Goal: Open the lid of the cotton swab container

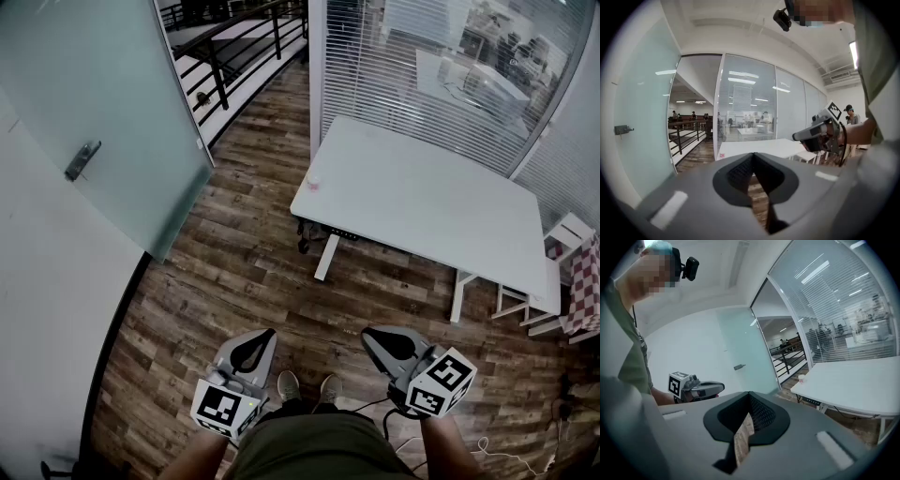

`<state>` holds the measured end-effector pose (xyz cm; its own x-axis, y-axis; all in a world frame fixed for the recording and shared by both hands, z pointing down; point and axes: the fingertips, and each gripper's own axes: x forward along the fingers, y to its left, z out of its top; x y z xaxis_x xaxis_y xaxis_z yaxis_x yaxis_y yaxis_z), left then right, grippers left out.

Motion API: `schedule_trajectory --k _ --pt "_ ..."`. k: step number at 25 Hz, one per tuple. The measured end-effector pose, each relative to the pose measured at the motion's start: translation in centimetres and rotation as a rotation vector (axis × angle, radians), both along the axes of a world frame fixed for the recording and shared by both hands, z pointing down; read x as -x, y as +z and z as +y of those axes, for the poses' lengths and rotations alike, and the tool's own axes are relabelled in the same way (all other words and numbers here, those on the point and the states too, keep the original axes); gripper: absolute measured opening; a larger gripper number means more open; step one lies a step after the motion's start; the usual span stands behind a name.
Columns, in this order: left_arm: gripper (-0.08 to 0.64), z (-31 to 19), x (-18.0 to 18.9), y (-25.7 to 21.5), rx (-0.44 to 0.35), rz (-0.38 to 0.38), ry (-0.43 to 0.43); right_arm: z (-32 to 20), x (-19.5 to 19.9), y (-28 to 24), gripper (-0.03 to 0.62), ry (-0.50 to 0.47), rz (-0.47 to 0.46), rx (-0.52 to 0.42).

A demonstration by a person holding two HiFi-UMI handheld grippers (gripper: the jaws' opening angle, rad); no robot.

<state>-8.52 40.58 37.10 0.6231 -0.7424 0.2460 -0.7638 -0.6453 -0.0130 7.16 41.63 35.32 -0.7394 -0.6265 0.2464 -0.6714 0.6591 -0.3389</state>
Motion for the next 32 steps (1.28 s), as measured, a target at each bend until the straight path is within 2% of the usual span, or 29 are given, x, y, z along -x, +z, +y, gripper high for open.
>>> schedule_trajectory --k 11,25,32 --pt "0.008 -0.3 -0.8 0.2 -0.001 0.004 -0.006 -0.4 -0.7 0.0 0.009 -0.008 -0.002 0.001" --pt "0.008 -0.7 -4.8 0.6 -0.009 -0.008 -0.036 -1.2 -5.0 0.8 0.011 -0.005 -0.039 0.01" --pt "0.008 -1.5 -5.6 0.4 -0.015 0.002 -0.049 -1.7 -5.6 0.9 0.011 -0.017 -0.042 0.009"
